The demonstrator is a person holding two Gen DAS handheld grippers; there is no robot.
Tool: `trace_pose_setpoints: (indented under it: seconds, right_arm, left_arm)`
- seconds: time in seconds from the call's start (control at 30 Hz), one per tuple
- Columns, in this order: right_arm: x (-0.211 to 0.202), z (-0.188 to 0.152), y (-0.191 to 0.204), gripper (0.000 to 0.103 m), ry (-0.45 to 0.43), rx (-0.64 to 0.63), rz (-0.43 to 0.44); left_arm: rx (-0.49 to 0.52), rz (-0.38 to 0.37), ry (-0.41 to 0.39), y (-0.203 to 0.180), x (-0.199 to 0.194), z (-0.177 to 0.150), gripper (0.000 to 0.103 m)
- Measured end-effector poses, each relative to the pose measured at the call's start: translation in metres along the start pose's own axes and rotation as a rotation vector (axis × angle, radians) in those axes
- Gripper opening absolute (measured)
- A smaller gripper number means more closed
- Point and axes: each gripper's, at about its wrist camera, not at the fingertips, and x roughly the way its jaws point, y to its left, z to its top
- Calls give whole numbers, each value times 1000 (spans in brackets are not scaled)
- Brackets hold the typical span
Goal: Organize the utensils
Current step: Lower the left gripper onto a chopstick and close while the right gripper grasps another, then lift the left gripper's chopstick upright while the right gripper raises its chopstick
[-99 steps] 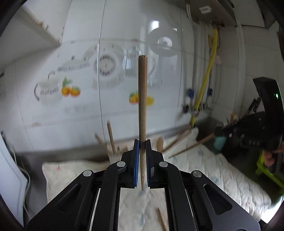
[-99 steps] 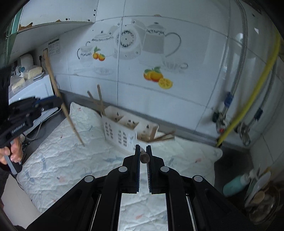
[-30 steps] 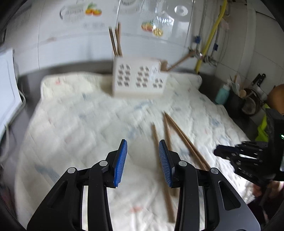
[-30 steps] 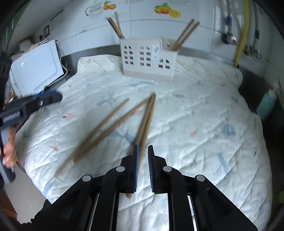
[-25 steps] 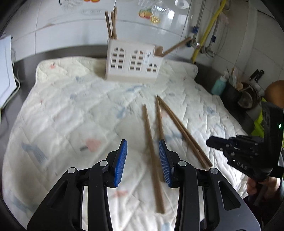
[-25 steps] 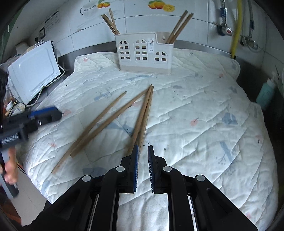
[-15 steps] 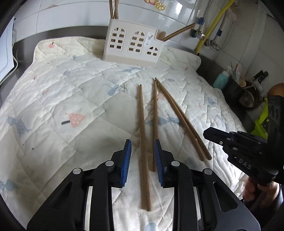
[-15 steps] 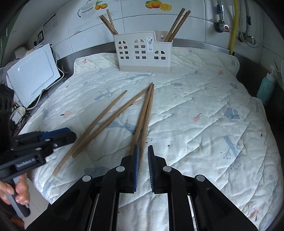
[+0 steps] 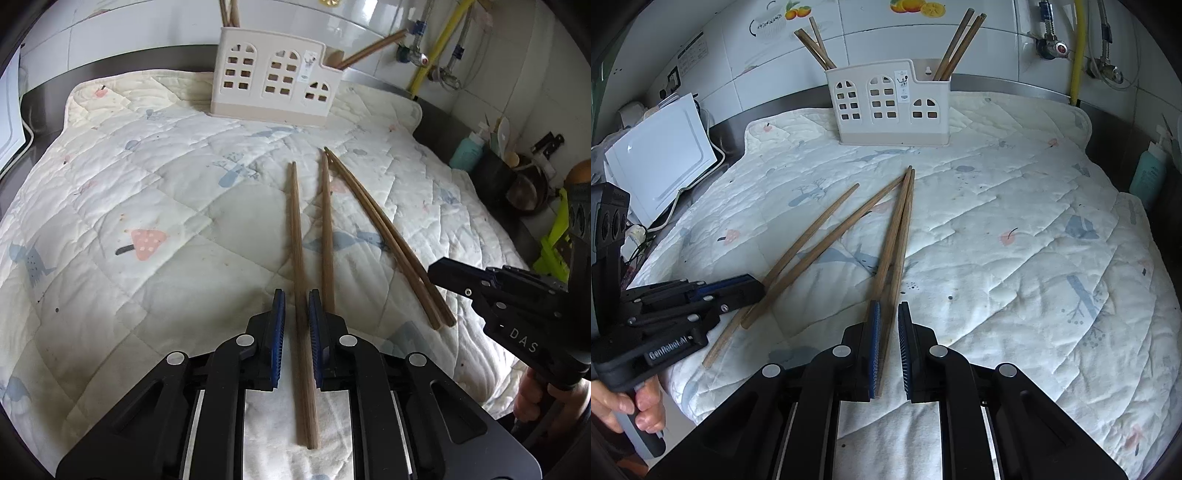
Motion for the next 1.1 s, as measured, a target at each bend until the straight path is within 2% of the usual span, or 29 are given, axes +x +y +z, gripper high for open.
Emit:
trace_pose_setpoints:
  seconds: [0.1, 0.43, 0.7, 0.8, 1.1]
  right_arm:
    - [1, -1, 1, 10, 0, -1, -8]
    - [13, -1, -1, 10, 21, 18, -10]
    - [15, -3, 3, 7, -4, 3, -45]
    - [8, -2, 2, 6, -16, 4, -43]
    - [-33, 17, 2, 6, -112, -38, -55]
  left_arm:
    - [29, 24, -4, -5, 2, -2, 12]
    - [25, 27, 8, -5, 4, 1, 11]
    - [57, 30, 10, -6, 7, 2, 12]
    - [50, 17, 19, -2, 7, 5, 7]
    - [21, -29, 18, 4, 1, 11, 5]
